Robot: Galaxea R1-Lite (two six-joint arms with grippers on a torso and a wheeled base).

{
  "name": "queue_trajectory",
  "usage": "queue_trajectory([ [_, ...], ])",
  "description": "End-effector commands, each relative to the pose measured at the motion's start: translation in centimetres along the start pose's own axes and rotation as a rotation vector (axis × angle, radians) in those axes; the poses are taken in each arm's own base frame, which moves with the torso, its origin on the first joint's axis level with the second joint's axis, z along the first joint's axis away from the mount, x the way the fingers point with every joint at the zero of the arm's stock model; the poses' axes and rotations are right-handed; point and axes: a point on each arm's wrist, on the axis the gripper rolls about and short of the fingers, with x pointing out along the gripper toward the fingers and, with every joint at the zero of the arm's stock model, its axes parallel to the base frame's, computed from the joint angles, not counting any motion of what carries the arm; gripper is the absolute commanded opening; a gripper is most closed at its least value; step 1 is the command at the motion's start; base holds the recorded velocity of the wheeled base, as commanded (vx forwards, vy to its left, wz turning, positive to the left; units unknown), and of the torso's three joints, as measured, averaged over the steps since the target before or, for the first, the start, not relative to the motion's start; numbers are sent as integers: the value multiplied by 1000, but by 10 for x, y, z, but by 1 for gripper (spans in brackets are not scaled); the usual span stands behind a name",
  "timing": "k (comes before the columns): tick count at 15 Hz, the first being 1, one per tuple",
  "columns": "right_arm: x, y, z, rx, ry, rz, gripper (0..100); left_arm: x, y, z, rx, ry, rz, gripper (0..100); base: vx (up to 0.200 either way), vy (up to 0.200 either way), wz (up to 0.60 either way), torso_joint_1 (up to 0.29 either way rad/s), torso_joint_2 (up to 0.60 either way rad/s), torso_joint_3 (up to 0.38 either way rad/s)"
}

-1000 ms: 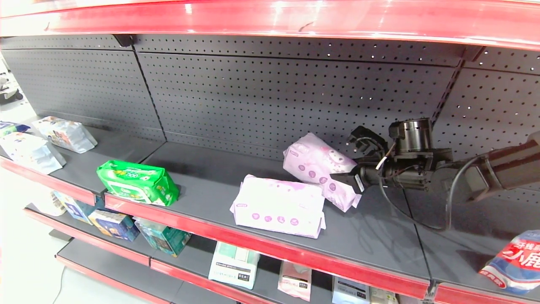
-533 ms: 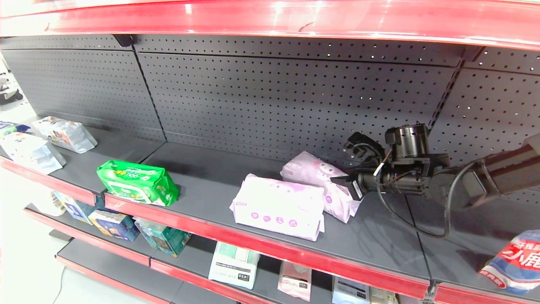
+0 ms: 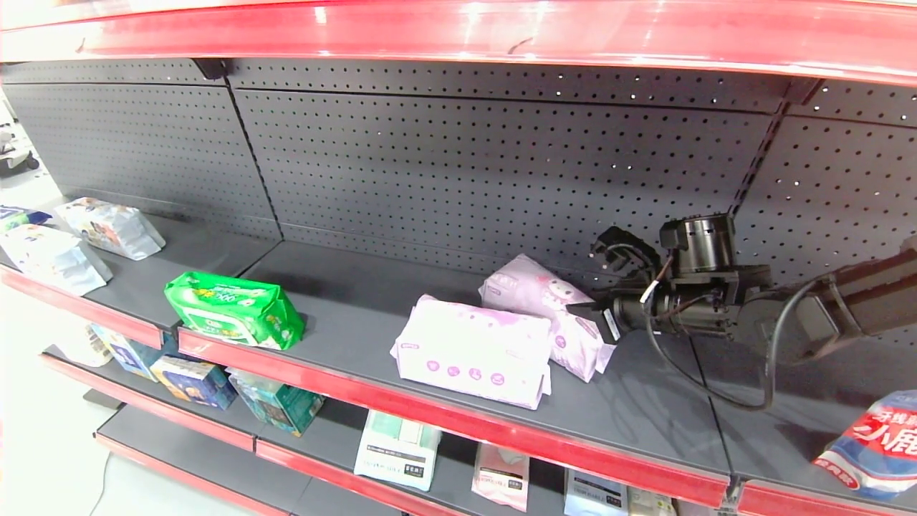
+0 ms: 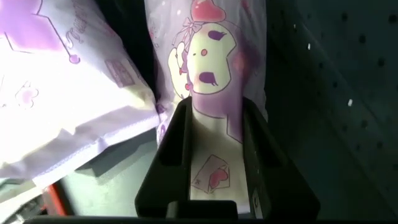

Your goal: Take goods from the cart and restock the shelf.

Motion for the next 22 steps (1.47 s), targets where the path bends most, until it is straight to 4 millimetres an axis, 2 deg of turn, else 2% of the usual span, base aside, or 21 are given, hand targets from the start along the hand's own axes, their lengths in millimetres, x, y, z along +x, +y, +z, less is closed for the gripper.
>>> queue_trajectory([
  [1, -5, 0, 2, 32, -8, -7, 0, 0, 0, 0, 0, 1, 0, 100, 0, 0, 0, 0, 0, 0],
  [2, -11, -1, 7, 48, -26, -22, 0, 0, 0, 0, 0, 1, 0, 100, 0, 0, 0, 0, 0, 0],
  [8, -15, -6, 16, 141, -62, -59, 0, 0, 0, 0, 0, 1, -2, 100, 0, 0, 0, 0, 0, 0],
  [12, -28, -5, 22, 187, -88, -75, 0, 0, 0, 0, 0, 1, 0, 100, 0, 0, 0, 0, 0, 0],
  [16, -44, 0, 12, 227, -57, -130, 0, 0, 0, 0, 0, 1, 0, 100, 0, 0, 0, 0, 0, 0],
  [18, -51, -7, 7, 238, -44, -182, 0, 0, 0, 0, 0, 1, 0, 100, 0, 0, 0, 0, 0, 0],
  [22, -51, -13, 6, 224, -23, -279, 0, 0, 0, 0, 0, 1, 0, 100, 0, 0, 0, 0, 0, 0],
])
